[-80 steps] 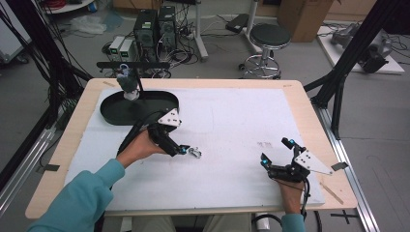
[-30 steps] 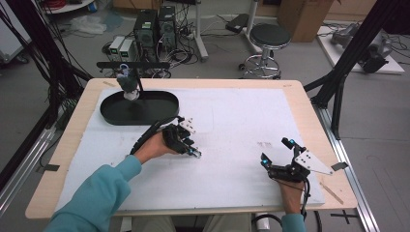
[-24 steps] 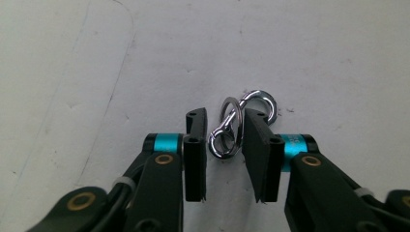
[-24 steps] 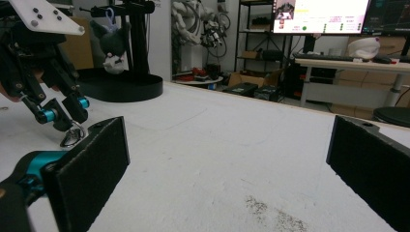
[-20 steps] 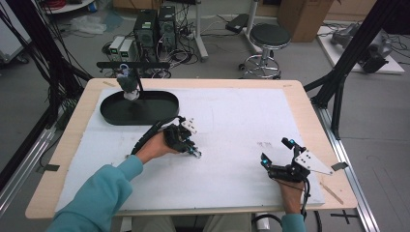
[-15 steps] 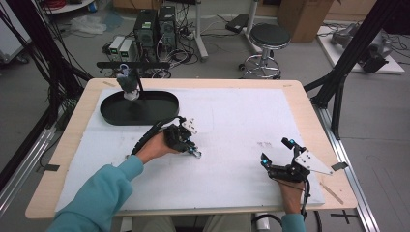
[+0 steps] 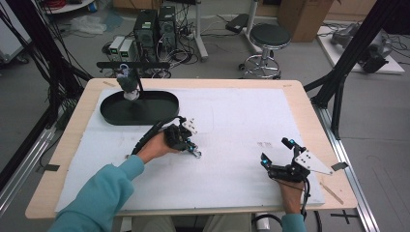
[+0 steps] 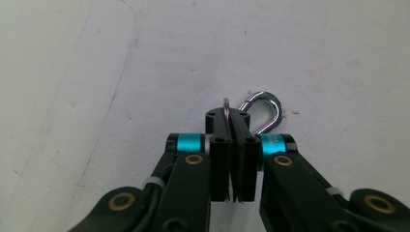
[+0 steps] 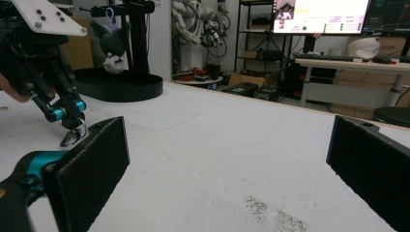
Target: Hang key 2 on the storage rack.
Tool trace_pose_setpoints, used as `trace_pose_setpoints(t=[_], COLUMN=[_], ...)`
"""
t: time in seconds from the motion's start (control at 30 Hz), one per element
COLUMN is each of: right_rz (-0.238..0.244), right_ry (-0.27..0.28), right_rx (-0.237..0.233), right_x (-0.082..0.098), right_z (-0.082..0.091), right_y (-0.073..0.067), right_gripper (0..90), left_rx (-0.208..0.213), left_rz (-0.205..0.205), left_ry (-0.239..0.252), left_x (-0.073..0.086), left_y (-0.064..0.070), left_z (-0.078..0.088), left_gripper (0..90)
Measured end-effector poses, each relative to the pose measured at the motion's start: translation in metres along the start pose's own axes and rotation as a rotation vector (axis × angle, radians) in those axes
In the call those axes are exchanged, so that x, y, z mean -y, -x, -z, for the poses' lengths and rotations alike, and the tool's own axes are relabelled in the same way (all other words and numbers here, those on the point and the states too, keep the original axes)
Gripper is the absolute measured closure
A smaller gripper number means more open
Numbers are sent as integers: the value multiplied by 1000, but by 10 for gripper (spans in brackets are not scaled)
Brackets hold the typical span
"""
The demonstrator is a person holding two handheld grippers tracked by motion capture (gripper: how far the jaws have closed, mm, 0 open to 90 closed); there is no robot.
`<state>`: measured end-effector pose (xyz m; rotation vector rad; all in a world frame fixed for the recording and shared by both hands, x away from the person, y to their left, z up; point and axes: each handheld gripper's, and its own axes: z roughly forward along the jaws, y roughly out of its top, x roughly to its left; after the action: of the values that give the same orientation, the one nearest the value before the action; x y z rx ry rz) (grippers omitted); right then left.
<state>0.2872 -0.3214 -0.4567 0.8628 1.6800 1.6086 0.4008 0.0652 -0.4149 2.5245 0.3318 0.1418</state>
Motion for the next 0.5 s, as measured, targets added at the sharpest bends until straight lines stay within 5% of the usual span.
trace_pose_setpoints(t=[0.27, 0.5], right_rz=[-1, 0], right_ry=[0, 4], right_rx=[0, 0], right_x=[0, 0], right_z=[0, 0], right_y=[0, 0], right_gripper=[6, 6], left_rx=[4, -17], left_rz=[3, 70], left_ry=[8, 140], left_x=[0, 2], left_y=[-1, -9], left_z=[3, 27], left_gripper=[880, 883])
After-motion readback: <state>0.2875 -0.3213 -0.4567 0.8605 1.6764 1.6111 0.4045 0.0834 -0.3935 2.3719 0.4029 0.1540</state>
